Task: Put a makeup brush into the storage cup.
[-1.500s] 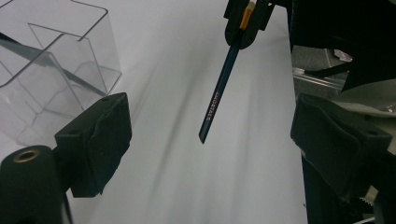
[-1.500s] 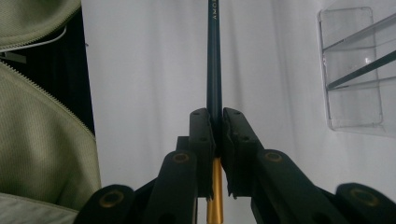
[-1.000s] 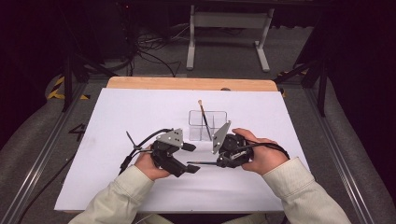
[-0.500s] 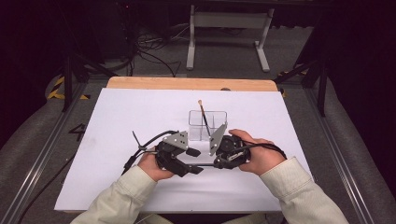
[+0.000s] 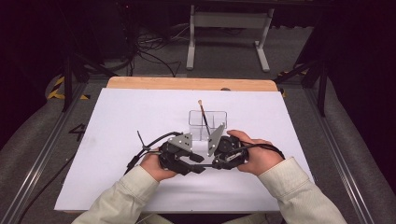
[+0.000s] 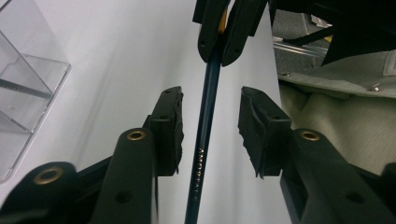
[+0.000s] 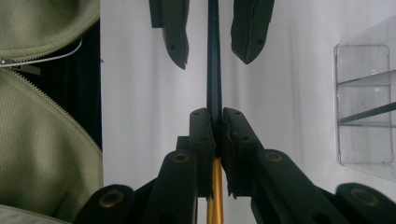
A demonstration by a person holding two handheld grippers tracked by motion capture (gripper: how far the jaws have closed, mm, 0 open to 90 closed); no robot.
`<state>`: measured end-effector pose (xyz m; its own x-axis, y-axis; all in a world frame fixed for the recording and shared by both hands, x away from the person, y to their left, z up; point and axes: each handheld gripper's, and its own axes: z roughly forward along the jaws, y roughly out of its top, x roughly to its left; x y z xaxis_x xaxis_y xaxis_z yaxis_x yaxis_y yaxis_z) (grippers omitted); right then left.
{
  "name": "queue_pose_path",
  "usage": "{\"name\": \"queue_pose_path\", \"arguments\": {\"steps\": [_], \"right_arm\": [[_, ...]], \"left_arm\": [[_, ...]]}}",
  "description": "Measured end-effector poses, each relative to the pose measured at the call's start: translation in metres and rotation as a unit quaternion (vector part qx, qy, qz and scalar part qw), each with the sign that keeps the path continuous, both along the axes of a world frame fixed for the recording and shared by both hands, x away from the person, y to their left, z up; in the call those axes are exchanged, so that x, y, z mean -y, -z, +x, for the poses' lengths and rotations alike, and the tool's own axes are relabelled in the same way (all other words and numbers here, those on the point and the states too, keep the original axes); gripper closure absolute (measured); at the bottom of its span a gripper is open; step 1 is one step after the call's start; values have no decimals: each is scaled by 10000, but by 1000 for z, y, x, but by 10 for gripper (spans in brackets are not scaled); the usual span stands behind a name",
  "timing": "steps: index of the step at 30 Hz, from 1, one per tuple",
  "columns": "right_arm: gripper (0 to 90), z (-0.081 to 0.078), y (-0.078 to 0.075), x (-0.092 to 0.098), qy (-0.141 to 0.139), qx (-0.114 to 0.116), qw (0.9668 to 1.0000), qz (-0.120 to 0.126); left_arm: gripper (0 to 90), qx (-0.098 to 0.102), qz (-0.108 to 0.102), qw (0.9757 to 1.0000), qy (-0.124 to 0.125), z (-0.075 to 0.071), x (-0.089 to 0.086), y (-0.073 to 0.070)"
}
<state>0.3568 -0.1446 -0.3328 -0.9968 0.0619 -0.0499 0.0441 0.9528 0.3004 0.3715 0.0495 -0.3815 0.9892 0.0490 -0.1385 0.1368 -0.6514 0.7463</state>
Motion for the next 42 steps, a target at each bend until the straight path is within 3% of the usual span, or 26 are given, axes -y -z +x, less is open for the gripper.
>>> {"name": "queue_pose_path", "arguments": {"steps": [21,42], "right_arm": [[831,1,3,-5,-96,-20,9999,41],[830,0,4,-6,-190,-82,9998,44]], "left_arm": [[793,78,218,9997,92,-1,8,4],[825,185,513,9981,293,-3,12,7]]}}
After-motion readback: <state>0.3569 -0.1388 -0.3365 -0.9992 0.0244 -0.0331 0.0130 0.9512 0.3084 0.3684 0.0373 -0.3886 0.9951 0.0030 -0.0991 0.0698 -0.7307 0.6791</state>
